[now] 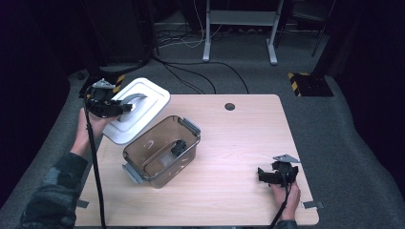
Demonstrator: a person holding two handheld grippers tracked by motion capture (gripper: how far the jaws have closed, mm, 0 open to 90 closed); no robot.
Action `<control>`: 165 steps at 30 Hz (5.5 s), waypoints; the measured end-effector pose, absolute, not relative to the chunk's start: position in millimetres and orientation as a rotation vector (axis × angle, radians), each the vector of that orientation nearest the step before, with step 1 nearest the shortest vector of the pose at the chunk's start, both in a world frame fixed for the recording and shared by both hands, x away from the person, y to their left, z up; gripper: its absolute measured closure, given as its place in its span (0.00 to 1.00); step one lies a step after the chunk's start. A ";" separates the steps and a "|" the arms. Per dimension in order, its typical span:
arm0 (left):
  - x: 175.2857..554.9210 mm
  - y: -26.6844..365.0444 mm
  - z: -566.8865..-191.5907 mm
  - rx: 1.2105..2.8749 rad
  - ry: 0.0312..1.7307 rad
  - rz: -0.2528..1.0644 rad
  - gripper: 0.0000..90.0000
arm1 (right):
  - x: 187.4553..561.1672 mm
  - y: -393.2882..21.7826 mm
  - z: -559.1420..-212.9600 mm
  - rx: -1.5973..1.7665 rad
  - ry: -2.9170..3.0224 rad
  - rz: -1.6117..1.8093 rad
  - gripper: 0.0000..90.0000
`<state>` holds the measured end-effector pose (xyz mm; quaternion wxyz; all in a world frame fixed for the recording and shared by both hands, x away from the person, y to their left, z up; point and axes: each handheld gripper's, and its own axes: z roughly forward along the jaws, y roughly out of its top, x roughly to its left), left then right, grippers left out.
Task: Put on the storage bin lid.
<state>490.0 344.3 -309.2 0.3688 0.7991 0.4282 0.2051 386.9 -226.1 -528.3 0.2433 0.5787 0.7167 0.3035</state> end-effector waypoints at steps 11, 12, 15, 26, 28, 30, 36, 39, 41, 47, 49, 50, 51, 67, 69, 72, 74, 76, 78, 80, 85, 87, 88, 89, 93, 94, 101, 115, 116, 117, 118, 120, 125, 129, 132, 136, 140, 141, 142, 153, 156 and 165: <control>479.2 325.7 -306.5 2.080 1.049 0.486 0.74 | 386.8 -226.0 -528.3 1.581 1.958 0.829 0.01; 478.5 324.5 -306.8 2.081 1.044 0.486 0.74 | 386.8 -226.0 -528.3 1.581 1.958 0.829 0.01; 475.3 319.7 -307.7 2.097 1.033 0.470 0.74 | 386.8 -226.0 -528.3 1.581 1.958 0.829 0.01; 465.9 300.9 -320.4 2.127 1.008 0.422 0.74 | 386.8 -226.0 -528.4 1.581 1.958 0.829 0.01; 463.8 297.1 -323.4 2.135 1.004 0.418 0.74 | 386.8 -226.0 -528.3 1.581 1.958 0.829 0.01; 462.1 294.8 -325.7 2.142 1.000 0.413 0.74 | 386.8 -226.0 -528.3 1.581 1.958 0.829 0.01; 457.2 286.7 -335.6 2.171 1.012 0.391 0.74 | 386.8 -226.0 -528.3 1.581 1.958 0.829 0.01; 455.1 282.5 -339.0 2.181 1.012 0.390 0.74 | 386.8 -226.0 -528.3 1.581 1.958 0.829 0.01; 453.9 279.6 -341.6 2.183 1.015 0.379 0.74 | 386.8 -226.0 -528.3 1.581 1.958 0.829 0.01; 449.3 269.6 -348.7 2.217 1.002 0.365 0.74 | 386.8 -226.0 -528.3 1.581 1.958 0.829 0.01; 448.0 266.5 -351.5 2.232 0.998 0.362 0.74 | 386.8 -226.0 -528.3 1.581 1.958 0.829 0.01; 447.9 265.8 -352.7 2.239 0.995 0.359 0.74 | 386.8 -226.0 -528.3 1.581 1.958 0.829 0.01; 447.7 264.7 -354.7 2.242 0.994 0.355 0.74 | 386.8 -226.0 -528.3 1.581 1.958 0.829 0.01; 440.7 258.1 -368.5 2.238 1.010 0.323 0.74 | 386.8 -226.0 -528.3 1.581 1.958 0.829 0.01; 439.6 258.2 -368.9 2.235 1.007 0.324 0.74 | 386.8 -226.0 -528.3 1.581 1.958 0.829 0.01; 437.1 257.8 -369.6 2.237 1.005 0.325 0.74 | 386.8 -226.0 -528.3 1.581 1.958 0.829 0.01; 435.7 256.7 -371.1 2.244 1.002 0.328 0.74 | 386.8 -226.0 -528.3 1.581 1.958 0.829 0.01; 434.2 254.8 -372.6 2.246 0.997 0.338 0.73 | 386.8 -226.0 -528.3 1.581 1.958 0.829 0.01; 432.8 253.1 -373.2 2.249 0.994 0.353 0.73 | 386.8 -226.0 -528.3 1.581 1.958 0.829 0.01; 432.0 252.6 -373.9 2.255 0.992 0.352 0.72 | 386.7 -225.9 -528.4 1.581 1.957 0.828 0.01; 431.4 253.1 -377.3 2.264 0.989 0.361 0.69 | 386.7 -225.9 -528.3 1.581 1.958 0.829 0.01; 430.8 252.7 -376.3 2.265 0.987 0.362 0.66 | 386.8 -225.9 -528.4 1.581 1.957 0.829 0.01; 430.8 252.4 -376.0 2.264 0.989 0.365 0.61 | 386.8 -226.0 -528.3 1.580 1.958 0.828 0.01; 430.8 252.3 -375.2 2.264 0.990 0.363 0.58 | 386.8 -226.0 -528.4 1.580 1.958 0.829 0.01; 430.3 253.8 -369.3 2.246 0.983 0.381 0.44 | 386.7 -225.9 -528.4 1.581 1.957 0.829 0.01; 429.7 254.2 -367.6 2.245 0.981 0.384 0.40 | 386.8 -226.0 -528.4 1.581 1.958 0.829 0.01; 430.4 261.8 -353.7 2.215 0.970 0.407 0.22 | 386.8 -226.0 -528.4 1.581 1.958 0.829 0.01; 444.7 294.1 -337.5 2.135 1.063 0.469 0.04 | 386.7 -226.0 -528.3 1.581 1.958 0.829 0.01; 446.3 296.7 -337.5 2.132 1.072 0.468 0.03 | 386.8 -226.0 -528.4 1.580 1.958 0.829 0.01; 448.0 299.2 -337.8 2.128 1.082 0.475 0.03 | 386.8 -225.9 -528.3 1.581 1.958 0.828 0.01; 450.1 302.2 -338.1 2.118 1.098 0.477 0.02 | 386.8 -225.9 -528.3 1.581 1.958 0.829 0.01; 453.2 306.4 -339.0 2.098 1.127 0.497 0.00 | 386.8 -226.0 -528.3 1.581 1.958 0.829 0.01; 461.9 319.3 -339.9 2.071 1.181 0.516 0.00 | 386.8 -226.0 -528.3 1.581 1.958 0.829 0.01; 470.0 330.7 -344.0 2.033 1.240 0.546 0.00 | 386.8 -226.0 -528.3 1.581 1.958 0.829 0.01; 476.2 341.1 -348.3 2.005 1.277 0.555 0.00 | 386.8 -226.0 -528.3 1.581 1.958 0.829 0.01; 484.5 353.3 -357.7 1.981 1.333 0.553 0.00 | 386.8 -226.0 -528.3 1.581 1.958 0.829 0.01; 490.8 361.4 -368.9 1.963 1.369 0.539 0.00 | 386.8 -226.0 -528.3 1.581 1.958 0.829 0.01; 492.3 363.5 -372.1 1.961 1.382 0.538 0.00 | 386.8 -226.0 -528.3 1.581 1.958 0.829 0.01; 494.5 365.9 -375.7 1.958 1.393 0.528 0.00 | 386.8 -226.1 -528.3 1.581 1.958 0.829 0.01; 511.2 387.4 -420.4 1.962 1.506 0.478 0.00 | 386.8 -226.0 -528.3 1.581 1.958 0.829 0.01; 513.5 390.7 -433.6 1.952 1.539 0.429 0.00 | 386.8 -226.0 -528.3 1.581 1.958 0.829 0.01; 513.8 391.8 -475.1 1.988 1.585 0.368 0.00 | 386.8 -226.0 -528.3 1.581 1.958 0.829 0.01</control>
